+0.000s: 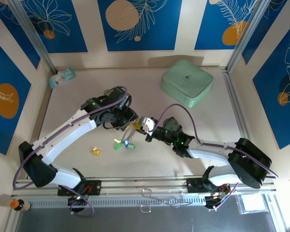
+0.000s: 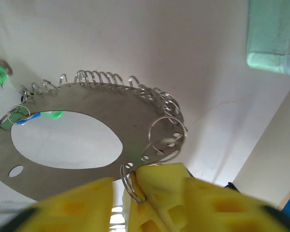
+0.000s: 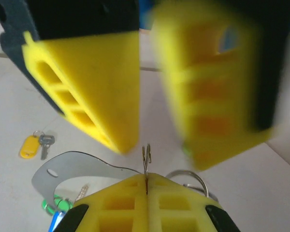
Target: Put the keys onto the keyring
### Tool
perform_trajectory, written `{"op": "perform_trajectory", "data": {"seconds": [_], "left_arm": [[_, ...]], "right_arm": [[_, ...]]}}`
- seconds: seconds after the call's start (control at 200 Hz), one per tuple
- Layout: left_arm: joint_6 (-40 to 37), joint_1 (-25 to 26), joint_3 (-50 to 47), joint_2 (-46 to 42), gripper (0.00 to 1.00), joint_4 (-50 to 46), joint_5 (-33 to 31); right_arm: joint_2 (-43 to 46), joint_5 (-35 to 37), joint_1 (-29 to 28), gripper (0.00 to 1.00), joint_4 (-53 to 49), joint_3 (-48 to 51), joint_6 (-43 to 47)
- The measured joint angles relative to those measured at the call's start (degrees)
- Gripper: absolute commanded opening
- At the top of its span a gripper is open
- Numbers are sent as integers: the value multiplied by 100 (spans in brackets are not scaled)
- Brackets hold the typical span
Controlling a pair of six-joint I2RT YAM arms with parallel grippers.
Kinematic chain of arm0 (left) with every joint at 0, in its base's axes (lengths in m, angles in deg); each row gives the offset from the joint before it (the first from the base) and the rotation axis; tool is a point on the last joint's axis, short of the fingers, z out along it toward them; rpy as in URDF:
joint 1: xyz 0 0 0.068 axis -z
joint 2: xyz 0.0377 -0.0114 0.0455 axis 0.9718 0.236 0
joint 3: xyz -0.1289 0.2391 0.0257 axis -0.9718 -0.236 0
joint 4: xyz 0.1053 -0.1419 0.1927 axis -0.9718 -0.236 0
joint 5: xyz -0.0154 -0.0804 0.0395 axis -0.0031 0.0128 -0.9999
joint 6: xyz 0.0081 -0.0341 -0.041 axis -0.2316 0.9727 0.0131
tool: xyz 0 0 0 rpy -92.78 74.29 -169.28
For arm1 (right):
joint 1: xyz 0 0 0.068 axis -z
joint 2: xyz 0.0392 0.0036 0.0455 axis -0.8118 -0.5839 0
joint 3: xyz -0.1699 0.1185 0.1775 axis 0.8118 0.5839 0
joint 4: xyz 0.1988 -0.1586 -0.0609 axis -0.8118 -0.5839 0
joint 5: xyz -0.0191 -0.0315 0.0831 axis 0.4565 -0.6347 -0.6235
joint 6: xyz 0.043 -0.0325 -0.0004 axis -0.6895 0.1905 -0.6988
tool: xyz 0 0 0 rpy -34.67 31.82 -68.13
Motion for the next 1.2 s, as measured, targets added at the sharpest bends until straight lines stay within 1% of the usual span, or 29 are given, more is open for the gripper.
{"op": "perform_trajectory", "data": {"seconds": [0.04,0.085,0.135,0.2,0.27,0.31,0.435,0.53,0.55,0.635,0.71,0.775,0.815,0.95,1.13,1.195], "left_arm": [[-72,-2,-153,-188,82,175,-210],[-289,-20,-350,-444,84,389,-444],[-551,-52,-605,-756,85,737,-730],[-1147,-114,-944,-1143,85,1255,-1062],[-2146,-151,-1353,-1521,84,1930,-1342],[-2861,-166,-1585,-1700,82,2330,-1464],[-5093,-181,-2124,-1971,74,3187,-1473],[-6767,-181,-2516,-2079,66,3585,-1176],[-6996,-181,-2597,-2098,64,3641,-1102],[-8295,-181,-3067,-2267,58,3908,-533],[-9173,-179,-3425,-2406,53,4013,0],[-9781,-181,-3611,-2446,48,4083,437],[-10039,-179,-3659,-2437,45,4118,695],[-10671,-179,-3696,-2317,46,4393,1486],[-10985,-181,-3700,-1954,47,4677,2127],[-11044,-181,-3700,-1849,45,4704,2262]], "right_arm": [[20,-81,35,0,-109,-2,-2],[66,-212,83,0,-254,-2,-22],[140,-365,160,0,-424,-2,-26],[280,-581,291,0,-673,-2,-50],[494,-863,452,0,-970,-2,-114],[623,-1021,551,0,-1130,-2,-151],[988,-1462,833,0,-1624,-39,-216],[1182,-1738,1005,0,-2026,-118,-221],[1217,-1784,1032,0,-2105,-138,-219],[1325,-1930,1115,0,-2387,-212,-214],[1401,-2035,1156,0,-2601,-247,-188],[1453,-2100,1182,0,-2782,-260,-160],[1478,-2144,1193,0,-2903,-273,-131],[1515,-2225,1209,0,-3174,-321,-63],[1519,-2282,1187,0,-3399,-376,7],[1519,-2282,1161,0,-3447,-407,33]]}}
